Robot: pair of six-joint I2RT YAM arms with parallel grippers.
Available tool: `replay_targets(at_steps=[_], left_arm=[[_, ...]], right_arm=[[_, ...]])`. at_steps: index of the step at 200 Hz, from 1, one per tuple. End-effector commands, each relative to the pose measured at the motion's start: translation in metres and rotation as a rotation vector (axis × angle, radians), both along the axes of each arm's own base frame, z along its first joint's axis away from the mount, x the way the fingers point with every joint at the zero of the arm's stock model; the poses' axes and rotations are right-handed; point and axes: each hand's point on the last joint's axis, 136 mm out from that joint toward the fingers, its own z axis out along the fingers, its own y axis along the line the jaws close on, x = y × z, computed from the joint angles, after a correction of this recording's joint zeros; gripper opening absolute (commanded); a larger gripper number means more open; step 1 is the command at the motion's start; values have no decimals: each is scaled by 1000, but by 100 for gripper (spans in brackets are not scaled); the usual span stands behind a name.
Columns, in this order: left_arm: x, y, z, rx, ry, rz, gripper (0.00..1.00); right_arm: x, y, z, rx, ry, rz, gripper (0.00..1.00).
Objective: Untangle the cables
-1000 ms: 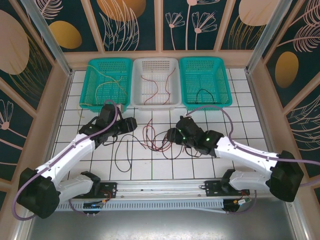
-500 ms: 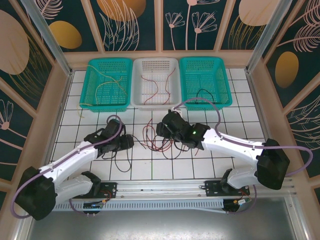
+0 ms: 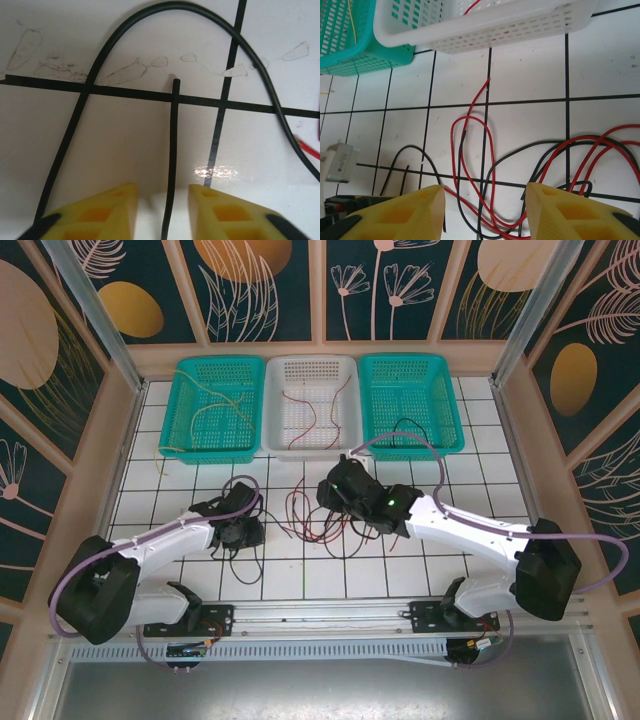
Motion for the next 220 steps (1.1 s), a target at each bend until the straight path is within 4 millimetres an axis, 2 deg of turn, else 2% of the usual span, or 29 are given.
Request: replay_targets(at_steps=[1,16,35,47,57,68,80,107,125,132,137,162,178,193,208,220], left_arm=[[2,4,-7,37,3,5,26],[2,4,-11,51,14,2,20],[5,4,-9,60,10,1,2],[11,1,2,49,-20,3,0],[19,-6,19,10,-64,-1,0],[30,-15,46,-49,-132,-5,0],[42,-29,85,-142,-229,-11,0],[62,-62,192,-403,-475,-62,0],[68,-76,256,-522,-601,-106,0],[70,-80,273,-550,-634,-117,0],[73,-83,296,-579,-675,-125,0],[86,-95,366,-654,-803,-161,0],[92,-106,407,-713,-875,-199,0],[96,-115,435,-766,-918,-231,0],[100,-125,452,-799,-935,-265,0],[103,-132,457,-810,-934,-291,0]], right_arm=[[9,-9,27,47,-71,-39,46],[10,-12,32,60,-85,-47,45],[9,-13,39,79,-101,-43,45],[7,-10,46,97,-121,-15,45],[5,-7,53,118,-141,16,45],[1,-2,63,136,-172,67,47],[-1,2,75,141,-212,102,50],[0,1,103,131,-298,136,55],[-1,4,128,146,-362,177,58],[-3,6,137,155,-386,198,59],[-4,7,145,163,-405,214,60],[-10,12,177,197,-478,277,64],[-14,12,196,216,-516,302,66],[-14,9,213,227,-541,297,69],[-12,6,225,243,-548,297,76],[-8,3,232,260,-541,295,80]])
